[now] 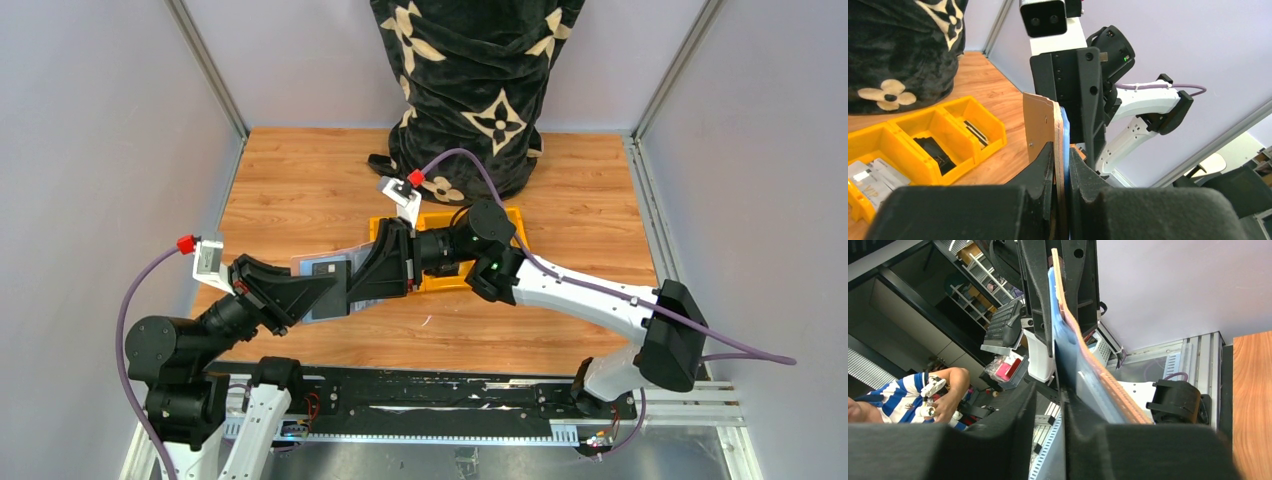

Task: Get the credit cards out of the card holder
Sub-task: Remove the credit card from the card holder.

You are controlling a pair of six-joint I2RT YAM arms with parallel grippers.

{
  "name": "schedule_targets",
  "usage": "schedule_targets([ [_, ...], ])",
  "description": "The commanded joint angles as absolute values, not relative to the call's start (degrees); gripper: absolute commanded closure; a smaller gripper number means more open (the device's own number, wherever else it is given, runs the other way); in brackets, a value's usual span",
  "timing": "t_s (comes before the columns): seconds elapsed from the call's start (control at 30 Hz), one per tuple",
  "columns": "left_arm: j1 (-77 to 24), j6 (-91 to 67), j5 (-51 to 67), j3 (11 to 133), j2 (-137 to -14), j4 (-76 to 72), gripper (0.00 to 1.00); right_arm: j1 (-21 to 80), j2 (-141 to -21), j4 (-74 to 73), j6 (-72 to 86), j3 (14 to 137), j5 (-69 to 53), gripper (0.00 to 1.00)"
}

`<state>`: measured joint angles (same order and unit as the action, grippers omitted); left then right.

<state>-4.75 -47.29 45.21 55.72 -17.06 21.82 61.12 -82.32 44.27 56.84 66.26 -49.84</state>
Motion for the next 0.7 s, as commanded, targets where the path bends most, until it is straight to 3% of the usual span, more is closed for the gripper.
schedule_targets([
  [0.0, -5.01, -47.74, 45.16, 56.78, -17.32, 19.79, 0.99, 61.74, -83.32, 52.51, 60.82, 67.95, -50.71, 0.78],
  [0.2, -5.01, -48.69, 46.51, 56.43, -16.90, 19.70, 0.90, 61.42, -83.88, 50.95, 61.49, 68.18, -48.64, 0.98],
  [0.37, -5.01, -51.72, 49.48, 56.08, -16.41, 18.43, 0.80, 60.24, -81.98, 52.99, 62.26, 65.54, -48.25, 1.00],
  [0.5, -5.01, -54.43, 53.22, 55.88, -16.94, 17.04, 0.55, 59.88, -80.19, 53.30, 61.35, 64.16, -48.51, 1.00],
  [0.67, -5.01, -55.89, 55.73, 55.83, -16.61, 15.87, 0.68, 59.50, -77.20, 50.52, 57.98, 62.58, -47.57, 1.00],
])
